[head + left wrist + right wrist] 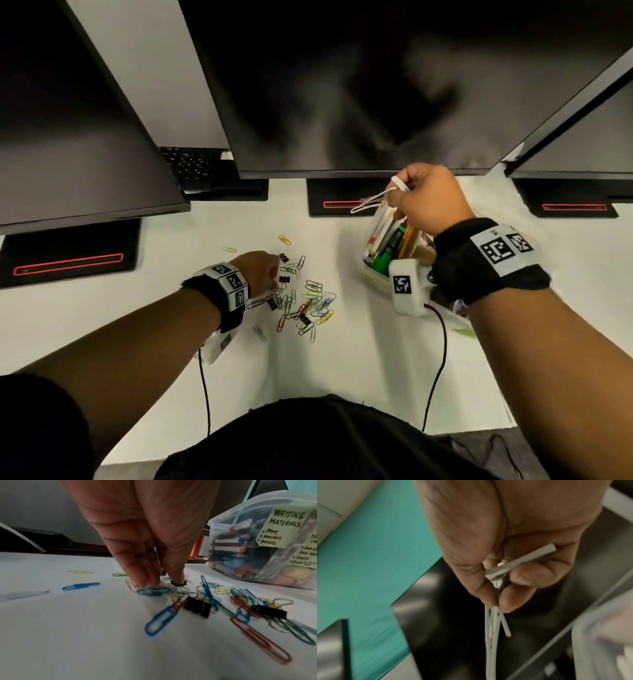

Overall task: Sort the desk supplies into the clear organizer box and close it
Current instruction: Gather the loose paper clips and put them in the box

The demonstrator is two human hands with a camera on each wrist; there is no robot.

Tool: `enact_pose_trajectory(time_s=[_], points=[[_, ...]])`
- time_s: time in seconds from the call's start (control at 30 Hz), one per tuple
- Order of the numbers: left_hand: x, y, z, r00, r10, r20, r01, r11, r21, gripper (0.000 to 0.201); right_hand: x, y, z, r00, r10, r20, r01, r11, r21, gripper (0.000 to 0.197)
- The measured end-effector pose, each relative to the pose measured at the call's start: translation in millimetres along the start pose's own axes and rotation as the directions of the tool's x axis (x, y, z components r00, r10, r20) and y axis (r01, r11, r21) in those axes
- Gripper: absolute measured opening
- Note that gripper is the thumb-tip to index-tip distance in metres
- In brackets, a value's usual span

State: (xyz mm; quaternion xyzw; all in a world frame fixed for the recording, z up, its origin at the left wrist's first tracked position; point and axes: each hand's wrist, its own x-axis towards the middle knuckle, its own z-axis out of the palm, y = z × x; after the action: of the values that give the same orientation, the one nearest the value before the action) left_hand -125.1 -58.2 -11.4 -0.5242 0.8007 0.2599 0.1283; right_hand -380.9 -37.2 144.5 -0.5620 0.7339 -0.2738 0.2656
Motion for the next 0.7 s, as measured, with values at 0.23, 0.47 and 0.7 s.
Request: enact_pose_trajectory(time_s=[0.23,0.47,0.7], points=[[7,-5,-5,0.988,-0.006,-0.151,0.007,1.000,0.007,0.032,24,52,-52,0.977,0.199,-0.073,-0.202,0.773,-0.601,0.023],[7,-19,4,0.993,-0.080,-0.090,0.083,0.996,0.029,0.045,35,72,-21,0.925,0.378,0.037,-0.246,0.669,-0.701,0.020],[-3,-34,1,0.992,-0.096,-0.078,0.093,0.995,-0.039,0.041,33,29,-7,0.972,0.224,0.068,-0.118,0.719,-0.685,0.027]])
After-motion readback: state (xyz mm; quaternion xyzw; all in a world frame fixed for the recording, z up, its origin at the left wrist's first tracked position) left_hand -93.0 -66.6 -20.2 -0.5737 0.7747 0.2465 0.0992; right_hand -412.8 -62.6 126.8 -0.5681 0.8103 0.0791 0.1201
